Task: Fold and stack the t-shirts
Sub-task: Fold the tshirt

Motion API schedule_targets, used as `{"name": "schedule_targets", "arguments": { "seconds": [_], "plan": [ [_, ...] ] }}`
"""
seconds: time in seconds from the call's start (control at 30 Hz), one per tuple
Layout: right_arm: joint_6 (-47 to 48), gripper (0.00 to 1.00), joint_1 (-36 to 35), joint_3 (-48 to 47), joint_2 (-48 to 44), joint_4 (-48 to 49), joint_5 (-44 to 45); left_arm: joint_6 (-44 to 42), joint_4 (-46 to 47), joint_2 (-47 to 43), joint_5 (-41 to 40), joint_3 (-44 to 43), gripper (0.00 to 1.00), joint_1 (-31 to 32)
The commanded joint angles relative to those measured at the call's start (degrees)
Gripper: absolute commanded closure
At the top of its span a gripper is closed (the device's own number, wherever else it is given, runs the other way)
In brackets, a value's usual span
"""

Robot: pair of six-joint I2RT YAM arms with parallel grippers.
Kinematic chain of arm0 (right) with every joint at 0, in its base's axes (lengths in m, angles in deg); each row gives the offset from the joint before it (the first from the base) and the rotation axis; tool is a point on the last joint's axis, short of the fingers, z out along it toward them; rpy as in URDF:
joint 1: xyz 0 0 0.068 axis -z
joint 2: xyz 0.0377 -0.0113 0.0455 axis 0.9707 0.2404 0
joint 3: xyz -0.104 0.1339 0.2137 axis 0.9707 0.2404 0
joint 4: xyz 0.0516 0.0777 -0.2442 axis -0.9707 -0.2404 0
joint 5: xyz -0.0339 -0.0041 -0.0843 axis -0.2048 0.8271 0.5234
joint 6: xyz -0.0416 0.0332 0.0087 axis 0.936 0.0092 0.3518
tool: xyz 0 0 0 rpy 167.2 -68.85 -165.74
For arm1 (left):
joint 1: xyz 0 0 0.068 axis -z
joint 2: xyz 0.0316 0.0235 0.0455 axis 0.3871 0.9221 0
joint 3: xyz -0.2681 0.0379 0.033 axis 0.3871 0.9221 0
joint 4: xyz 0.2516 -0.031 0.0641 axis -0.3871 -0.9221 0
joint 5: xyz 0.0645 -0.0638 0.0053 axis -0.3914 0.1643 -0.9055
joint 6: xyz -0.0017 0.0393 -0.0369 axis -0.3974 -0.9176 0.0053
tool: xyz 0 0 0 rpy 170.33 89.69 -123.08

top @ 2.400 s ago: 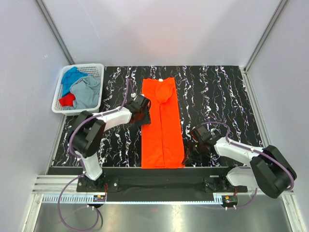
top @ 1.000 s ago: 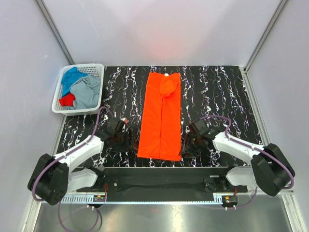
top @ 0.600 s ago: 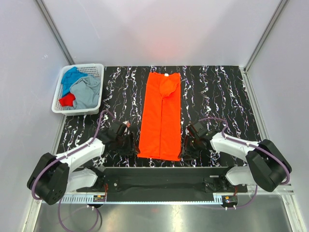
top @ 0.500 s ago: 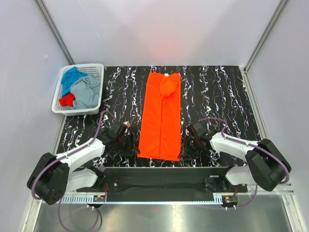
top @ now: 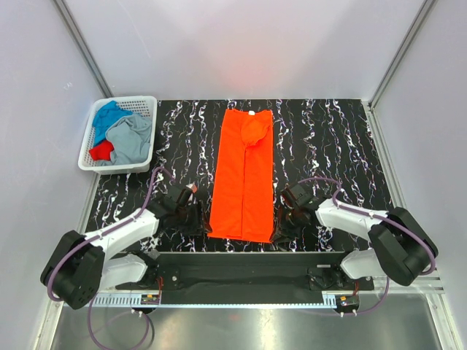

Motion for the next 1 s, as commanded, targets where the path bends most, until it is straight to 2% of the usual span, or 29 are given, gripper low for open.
{"name": "schedule_targets", "arguments": {
  "seconds": [0.0, 0.23, 0.57, 0.7, 0.8, 0.83, 0.87, 0.97],
  "plan": [
    [1.7, 0.73, -0.7, -0.8, 2.2, -2.1, 3.0, 1.4, 0.7, -2.4, 2.2, 0.1, 0.50, 0.4],
    [1.8, 0.79, -0.6, -1.8, 3.9, -2.7, 3.3, -0.5, -3.1, -5.0, 0.0, -1.5, 0.47, 0.6],
    [2.2, 0.84, -0.7, -2.8, 4.7, -3.6, 4.5, -0.1, 4.9, 0.5, 2.9, 1.8, 0.52, 1.1],
    [2.5, 0.92, -0.7, -3.1, 3.4, -4.8, 5.3, 0.2, 6.1, 2.0, 2.7, 2.0, 0.56, 1.1],
    [2.7, 0.99, -0.7, -3.5, 2.7, -5.8, 6.1, 0.5, 7.1, 2.2, 3.1, 1.8, 0.68, 1.2],
    [2.8, 1.00, -0.8, -3.7, 2.6, -6.2, 6.7, 0.6, 7.2, 2.1, 3.0, 1.7, 0.73, 1.3],
    [2.9, 1.00, -0.7, -3.9, 2.3, -7.0, 6.9, 0.8, 7.3, 1.9, 2.9, 1.7, 0.83, 1.5],
    [3.2, 1.00, -0.7, -4.2, 0.8, -8.4, 7.3, 2.0, 7.8, 1.4, 3.1, 1.8, 0.97, 2.5]
  ]
}}
